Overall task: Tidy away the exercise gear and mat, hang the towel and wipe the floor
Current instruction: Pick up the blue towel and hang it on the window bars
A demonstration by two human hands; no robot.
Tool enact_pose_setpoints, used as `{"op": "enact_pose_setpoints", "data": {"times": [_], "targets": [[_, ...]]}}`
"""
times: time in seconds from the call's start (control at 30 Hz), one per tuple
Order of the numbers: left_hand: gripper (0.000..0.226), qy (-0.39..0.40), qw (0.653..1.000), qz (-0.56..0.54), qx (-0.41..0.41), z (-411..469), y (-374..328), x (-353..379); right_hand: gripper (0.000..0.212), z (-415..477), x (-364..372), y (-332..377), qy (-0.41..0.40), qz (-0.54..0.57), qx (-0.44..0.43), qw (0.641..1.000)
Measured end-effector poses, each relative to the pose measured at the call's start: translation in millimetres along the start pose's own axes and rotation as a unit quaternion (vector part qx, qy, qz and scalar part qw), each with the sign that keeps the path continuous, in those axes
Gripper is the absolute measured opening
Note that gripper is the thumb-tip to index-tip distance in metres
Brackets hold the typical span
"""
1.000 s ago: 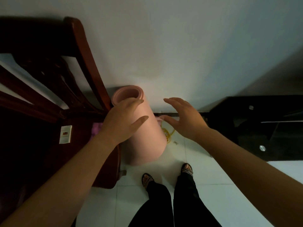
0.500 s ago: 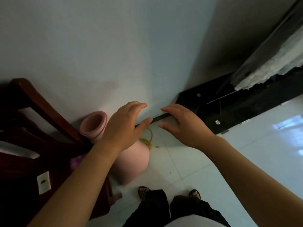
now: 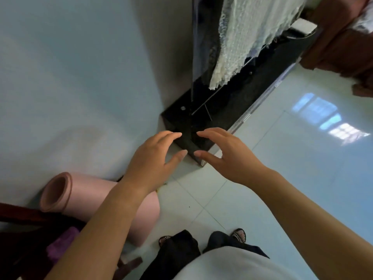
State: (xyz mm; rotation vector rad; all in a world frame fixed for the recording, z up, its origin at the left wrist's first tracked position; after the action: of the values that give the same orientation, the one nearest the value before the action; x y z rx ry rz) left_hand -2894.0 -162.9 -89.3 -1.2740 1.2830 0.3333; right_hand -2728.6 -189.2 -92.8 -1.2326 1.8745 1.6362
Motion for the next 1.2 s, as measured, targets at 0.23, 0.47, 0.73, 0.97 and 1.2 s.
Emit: {"op": "enact_pose_setpoints", "data": {"times": [0.23, 0.47, 0.73, 0.97, 1.2], "targets": [[0.049, 0.035, 0.996, 0.036, 0.077, 52.9, -129.2, 40.5, 0.055, -76.5, -71.5, -93.5, -0.058, -0.004, 0.036, 0.998], [0.052, 0.105, 0.979, 0.068, 0.161, 115.7, -248.3, 102.1, 0.059, -158.8, -128.9, -195.1, -0.104, -0.028, 0.133, 0.985], [0.052, 0.167, 0.944, 0.099, 0.267, 187.1, -336.1, 138.0, 0.060, -214.8, -164.9, -278.3, -0.177, 0.021, 0.243, 0.953], [0.053, 0.170, 0.930, 0.091, 0.313, 280.1, -345.1, 121.3, 0.061, -158.6, -208.4, -312.9, -0.219, 0.034, 0.268, 0.938], [0.054, 0.149, 0.911, 0.077, 0.377, 381.1, -362.3, 75.2, 0.059, -90.6, -272.1, -336.0, -0.254, 0.047, 0.291, 0.921]]}}
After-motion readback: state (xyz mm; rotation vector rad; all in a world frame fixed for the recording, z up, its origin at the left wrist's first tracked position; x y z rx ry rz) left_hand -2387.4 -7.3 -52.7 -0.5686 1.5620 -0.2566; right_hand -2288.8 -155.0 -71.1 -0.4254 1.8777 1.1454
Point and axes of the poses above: each hand's wrist, its own z-axis towards the middle knuckle, its own x-axis out of the palm, y = z × x, the point moved 5 cm from there along z, towards the middle knuckle, and after that the axes turned 11 degrees about y, right-handed, at the moved point
